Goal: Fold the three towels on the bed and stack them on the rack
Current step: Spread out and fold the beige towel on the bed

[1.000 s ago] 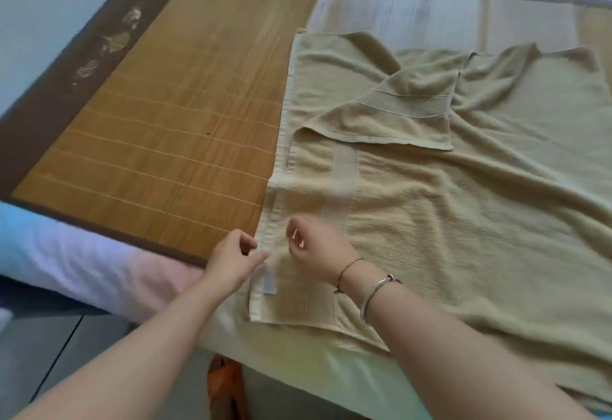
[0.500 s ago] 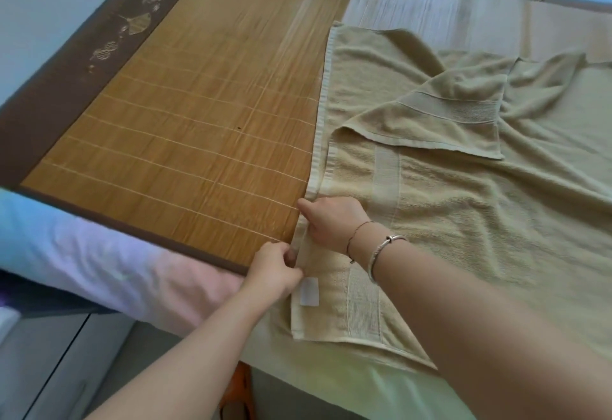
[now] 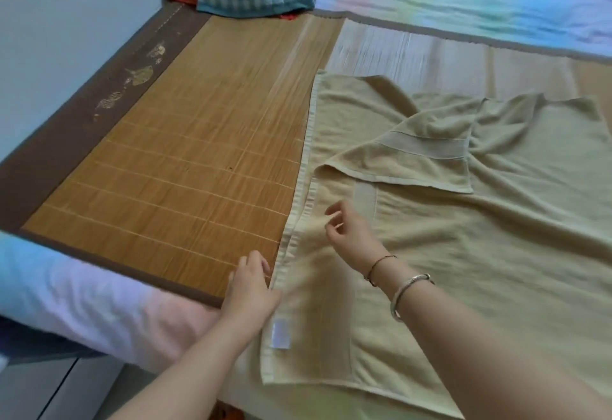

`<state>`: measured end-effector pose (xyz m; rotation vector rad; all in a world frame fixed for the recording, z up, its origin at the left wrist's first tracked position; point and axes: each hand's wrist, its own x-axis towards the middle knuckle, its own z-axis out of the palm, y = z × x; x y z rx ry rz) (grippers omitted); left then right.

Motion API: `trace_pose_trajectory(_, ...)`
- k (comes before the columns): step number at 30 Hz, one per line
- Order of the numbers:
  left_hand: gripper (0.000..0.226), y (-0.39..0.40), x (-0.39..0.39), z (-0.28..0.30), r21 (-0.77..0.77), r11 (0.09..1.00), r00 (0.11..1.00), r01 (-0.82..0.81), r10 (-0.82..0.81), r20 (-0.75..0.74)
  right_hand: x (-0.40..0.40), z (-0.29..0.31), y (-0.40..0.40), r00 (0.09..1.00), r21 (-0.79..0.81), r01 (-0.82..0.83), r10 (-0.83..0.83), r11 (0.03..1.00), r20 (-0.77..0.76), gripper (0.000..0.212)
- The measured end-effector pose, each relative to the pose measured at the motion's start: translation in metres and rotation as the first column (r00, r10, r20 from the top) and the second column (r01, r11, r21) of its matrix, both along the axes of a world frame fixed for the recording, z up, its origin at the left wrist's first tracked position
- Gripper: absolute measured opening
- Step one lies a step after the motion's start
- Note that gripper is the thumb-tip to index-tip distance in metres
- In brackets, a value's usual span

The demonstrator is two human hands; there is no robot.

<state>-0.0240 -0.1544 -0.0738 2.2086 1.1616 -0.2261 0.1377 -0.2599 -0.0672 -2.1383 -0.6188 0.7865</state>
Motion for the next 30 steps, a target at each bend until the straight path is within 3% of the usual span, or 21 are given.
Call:
trace_pose_trajectory(4,0.017,0.000,0.051,0.022,-0.011,0.995,0.990,0.096,-0.095,0.100,0.058,0.021,-0.032,0.914,0.042,0.294,-0.267,0.955,-0.306,0.037)
trace_pose_trajectory(9,0.014,0.012,0.133,0.024,-0.066,0.986,0.975,0.152,-0.139,0.172,0.106,0.010,-0.032,0.788,0.076,0.475,-0.385,0.877,-0.479,0.045)
trace_pose_trajectory(15,0.033,0.055,0.198,0.001,-0.104,0.949,0.939,0.298,-0.272,0.211,0.135,-0.008,0.003,0.371,-0.072,0.826,-0.634,0.560,-0.678,0.026)
trace_pose_trajectory(17,0.037,0.071,0.214,-0.004,-0.103,0.935,0.925,0.340,-0.313,0.215,0.139,-0.013,0.011,0.301,-0.088,0.887,-0.711,0.454,-0.636,0.026)
trace_pose_trajectory(19,0.033,0.083,0.228,-0.005,-0.085,0.935,0.922,0.345,-0.321,0.218,0.140,-0.015,0.012,0.271,-0.132,0.923,-0.853,0.362,-0.446,0.026)
trace_pose_trajectory(21,0.027,0.099,0.244,-0.005,-0.062,0.934,0.917,0.352,-0.331,0.222,0.144,-0.013,0.012,0.165,-0.166,0.962,-0.947,0.216,-0.276,0.028)
trace_pose_trajectory(23,0.026,0.114,0.261,-0.007,-0.070,0.918,0.905,0.391,-0.370,0.207,0.148,-0.012,0.009,0.072,-0.149,0.983,-0.975,0.105,-0.211,0.031)
trace_pose_trajectory(24,0.026,0.121,0.268,-0.008,-0.079,0.908,0.900,0.411,-0.390,0.196,0.148,-0.011,0.009,0.087,-0.124,0.986,-0.978,0.112,-0.192,0.030)
trace_pose_trajectory(25,0.025,0.127,0.274,-0.010,-0.090,0.900,0.895,0.427,-0.406,0.185,0.149,-0.011,0.012,0.160,-0.086,0.981,-0.977,0.173,-0.144,0.027)
trace_pose_trajectory(28,0.025,0.135,0.297,-0.014,-0.105,0.901,0.898,0.421,-0.397,0.189,0.161,-0.009,0.026,0.406,0.080,0.910,-0.914,0.406,0.012,0.020)
trace_pose_trajectory(30,0.028,0.138,0.308,-0.016,-0.093,0.922,0.916,0.377,-0.357,0.182,0.174,-0.007,0.039,0.546,0.103,0.824,-0.829,0.557,0.119,0.019)
